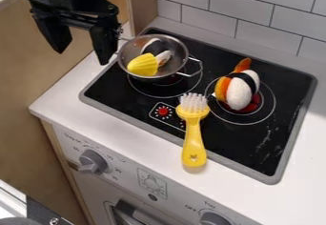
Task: Move the yellow object to bottom right of the burner
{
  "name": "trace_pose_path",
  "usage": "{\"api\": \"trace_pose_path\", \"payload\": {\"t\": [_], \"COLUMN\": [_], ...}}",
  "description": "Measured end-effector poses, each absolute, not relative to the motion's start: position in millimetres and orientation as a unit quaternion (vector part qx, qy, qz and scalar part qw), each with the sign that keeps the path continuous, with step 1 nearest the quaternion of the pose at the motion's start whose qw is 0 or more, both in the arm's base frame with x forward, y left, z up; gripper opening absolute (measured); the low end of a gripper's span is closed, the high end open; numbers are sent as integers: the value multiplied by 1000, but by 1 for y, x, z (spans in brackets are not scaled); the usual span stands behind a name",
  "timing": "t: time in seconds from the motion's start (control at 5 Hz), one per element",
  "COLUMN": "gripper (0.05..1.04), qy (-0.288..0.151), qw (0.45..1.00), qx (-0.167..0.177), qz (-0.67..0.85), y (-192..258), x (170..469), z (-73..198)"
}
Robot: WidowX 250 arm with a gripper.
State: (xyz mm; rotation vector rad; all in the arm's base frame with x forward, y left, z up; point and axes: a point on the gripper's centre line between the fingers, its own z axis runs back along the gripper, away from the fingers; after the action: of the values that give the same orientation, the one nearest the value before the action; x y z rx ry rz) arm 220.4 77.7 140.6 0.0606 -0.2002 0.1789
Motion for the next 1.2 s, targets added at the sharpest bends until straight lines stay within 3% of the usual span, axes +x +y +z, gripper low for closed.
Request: {"api": "trace_pose_path", "payload": {"t": [0.2,0.4,0.6,1.2], "gripper": [999,999,999,999], "qy": [-91,-76,-93,-124], "qw": [991,993,992,989], "qx": [27,29,18,61], "qz": [91,87,79,46], "y": [77,66,56,67], "x": [220,248,287,307], "z": [136,117,101,95]}}
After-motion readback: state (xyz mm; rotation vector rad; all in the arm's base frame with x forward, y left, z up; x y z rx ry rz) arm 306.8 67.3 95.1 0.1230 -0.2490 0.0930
